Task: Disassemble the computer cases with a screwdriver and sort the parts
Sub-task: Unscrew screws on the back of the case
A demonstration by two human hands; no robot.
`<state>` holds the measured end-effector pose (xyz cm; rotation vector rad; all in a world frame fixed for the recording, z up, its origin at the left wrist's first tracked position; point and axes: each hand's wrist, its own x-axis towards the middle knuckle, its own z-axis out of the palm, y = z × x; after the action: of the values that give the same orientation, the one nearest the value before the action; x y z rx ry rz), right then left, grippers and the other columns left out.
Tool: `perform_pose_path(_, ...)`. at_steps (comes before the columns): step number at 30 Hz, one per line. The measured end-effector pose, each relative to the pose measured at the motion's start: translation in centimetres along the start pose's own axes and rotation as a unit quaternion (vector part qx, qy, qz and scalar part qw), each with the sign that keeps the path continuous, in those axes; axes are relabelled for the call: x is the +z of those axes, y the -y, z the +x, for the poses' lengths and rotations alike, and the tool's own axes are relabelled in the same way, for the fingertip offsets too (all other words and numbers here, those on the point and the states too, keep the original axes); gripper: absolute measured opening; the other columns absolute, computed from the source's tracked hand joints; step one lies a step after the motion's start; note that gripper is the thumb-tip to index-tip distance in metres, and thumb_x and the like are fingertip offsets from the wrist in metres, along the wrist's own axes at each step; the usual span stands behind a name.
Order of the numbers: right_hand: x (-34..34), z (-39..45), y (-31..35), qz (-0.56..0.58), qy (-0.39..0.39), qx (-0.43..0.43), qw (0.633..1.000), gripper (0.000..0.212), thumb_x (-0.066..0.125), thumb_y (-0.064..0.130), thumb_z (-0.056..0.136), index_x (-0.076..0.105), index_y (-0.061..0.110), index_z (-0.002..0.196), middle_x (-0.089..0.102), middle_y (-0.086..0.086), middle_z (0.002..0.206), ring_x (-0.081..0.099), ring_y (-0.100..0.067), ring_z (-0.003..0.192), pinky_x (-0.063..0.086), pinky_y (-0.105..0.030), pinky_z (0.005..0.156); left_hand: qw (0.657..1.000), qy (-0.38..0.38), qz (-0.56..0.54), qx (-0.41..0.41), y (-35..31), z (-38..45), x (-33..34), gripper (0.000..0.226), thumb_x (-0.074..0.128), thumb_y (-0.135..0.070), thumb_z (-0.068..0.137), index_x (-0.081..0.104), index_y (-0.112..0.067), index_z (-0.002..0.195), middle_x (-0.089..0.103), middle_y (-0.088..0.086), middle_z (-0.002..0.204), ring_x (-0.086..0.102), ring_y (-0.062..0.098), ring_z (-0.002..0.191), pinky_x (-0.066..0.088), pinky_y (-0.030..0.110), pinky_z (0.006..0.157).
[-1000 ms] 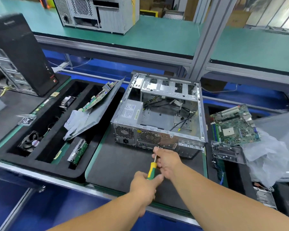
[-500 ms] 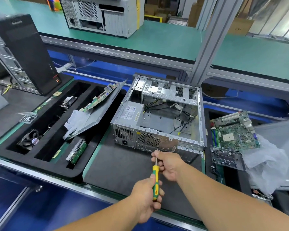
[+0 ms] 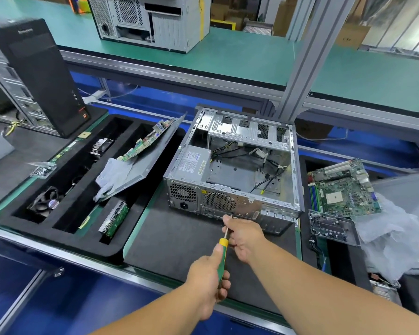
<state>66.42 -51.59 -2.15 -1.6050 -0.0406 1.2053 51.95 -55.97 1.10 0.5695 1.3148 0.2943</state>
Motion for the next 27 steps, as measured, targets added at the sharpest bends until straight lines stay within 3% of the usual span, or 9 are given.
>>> perform_pose_path(4, 0.5, -0.2, -0.3, -0.001, -0.011, -0.006, 1.0, 0.019, 0.079, 0.02, 0.09, 0.065, 0.008, 0.093, 0.067, -0.011, 0.072, 0.04, -0.01, 0.037, 0.031, -0.022, 0.039, 0.987, -0.08, 0.098, 0.101, 0.4, 0.3, -0.5, 0.03, 0.075, -0.029, 0.094, 0.06, -0.004, 0.102, 0.064, 0.008, 0.065, 0.052, 0.01, 0.042, 0.045, 0.022, 0.043)
perform_pose_path(9, -0.2, -1.0, 0.0, -0.021, 0.042, -0.01, 0.999, 0.022, 0.071, 0.026, 0.097, 0.07, 0.005, 0.094, 0.067, -0.004, 0.064, 0.038, -0.008, 0.04, 0.03, -0.021, 0.038, 0.988, 0.045, -0.131, -0.074, -0.2, -0.2, -0.8, 0.048, 0.054, -0.05, 0.104, 0.064, -0.005, 0.096, 0.058, 0.007, 0.062, 0.041, 0.013, 0.043, 0.026, 0.022, 0.036)
perform_pose_path(12, -0.3, -1.3, 0.3, -0.049, 0.056, -0.016, 0.997, 0.024, 0.064, 0.026, 0.102, 0.071, 0.005, 0.094, 0.067, -0.003, 0.063, 0.039, -0.006, 0.039, 0.028, -0.02, 0.039, 0.982, 0.075, -0.141, -0.096, -0.4, -0.2, -1.0, 0.053, 0.047, -0.055, 0.106, 0.063, -0.006, 0.093, 0.053, 0.005, 0.061, 0.034, 0.012, 0.043, 0.018, 0.02, 0.034)
perform_pose_path(15, 0.1, -1.3, 0.4, -0.072, 0.029, -0.028, 0.997, 0.023, 0.065, 0.024, 0.101, 0.071, 0.003, 0.092, 0.066, -0.005, 0.062, 0.043, -0.006, 0.036, 0.031, -0.02, 0.038, 0.999, -0.005, 0.036, 0.024, -0.4, -0.4, -0.4, 0.051, 0.055, -0.059, 0.099, 0.061, -0.009, 0.102, 0.058, 0.005, 0.068, 0.043, 0.016, 0.047, 0.03, 0.023, 0.04)
perform_pose_path(18, 0.3, -1.3, 0.4, -0.067, 0.013, -0.033, 0.997, 0.023, 0.066, 0.022, 0.1, 0.072, 0.0, 0.095, 0.066, -0.007, 0.064, 0.047, -0.007, 0.038, 0.034, -0.019, 0.036, 0.934, -0.067, 0.294, 0.194, 0.3, -0.1, -0.6, 0.039, 0.073, -0.047, 0.09, 0.047, -0.021, 0.104, 0.062, 0.001, 0.091, 0.055, 0.015, 0.069, 0.039, 0.029, 0.055)
perform_pose_path(20, 0.4, -1.3, 0.2, -0.06, 0.01, -0.036, 0.998, 0.022, 0.067, 0.021, 0.1, 0.071, 0.0, 0.097, 0.066, -0.007, 0.065, 0.048, -0.006, 0.038, 0.034, -0.018, 0.036, 0.901, -0.088, 0.358, 0.23, 0.5, 0.3, -0.7, 0.029, 0.07, -0.037, 0.094, 0.045, -0.023, 0.1, 0.061, -0.001, 0.093, 0.056, 0.012, 0.074, 0.038, 0.029, 0.058)
perform_pose_path(22, 0.6, -1.4, 0.2, -0.048, 0.004, -0.041, 0.998, 0.022, 0.068, 0.02, 0.099, 0.07, -0.001, 0.101, 0.066, -0.007, 0.068, 0.049, -0.005, 0.038, 0.035, -0.018, 0.036, 0.952, -0.062, 0.215, 0.207, 0.7, 0.6, -0.8, 0.019, 0.064, -0.029, 0.1, 0.052, -0.015, 0.099, 0.063, 0.001, 0.084, 0.054, 0.013, 0.064, 0.038, 0.028, 0.053)
perform_pose_path(24, 0.6, -1.3, 0.3, -0.044, 0.0, -0.042, 0.998, 0.021, 0.07, 0.022, 0.098, 0.071, 0.002, 0.099, 0.067, -0.003, 0.066, 0.052, -0.005, 0.041, 0.038, -0.018, 0.039, 0.996, 0.063, -0.048, 0.043, 0.4, 0.6, -0.4, 0.018, 0.059, -0.024, 0.105, 0.058, -0.006, 0.101, 0.061, 0.007, 0.072, 0.048, 0.015, 0.052, 0.032, 0.024, 0.04)
perform_pose_path(27, 0.3, -1.1, 0.4, -0.057, 0.004, -0.034, 0.998, 0.022, 0.071, 0.028, 0.097, 0.073, 0.009, 0.087, 0.066, 0.003, 0.058, 0.053, -0.006, 0.043, 0.04, -0.02, 0.043, 0.949, 0.192, -0.228, -0.102, 0.2, 0.1, -0.7, 0.03, 0.053, -0.032, 0.107, 0.064, -0.004, 0.104, 0.058, 0.01, 0.073, 0.046, 0.015, 0.052, 0.028, 0.021, 0.035)
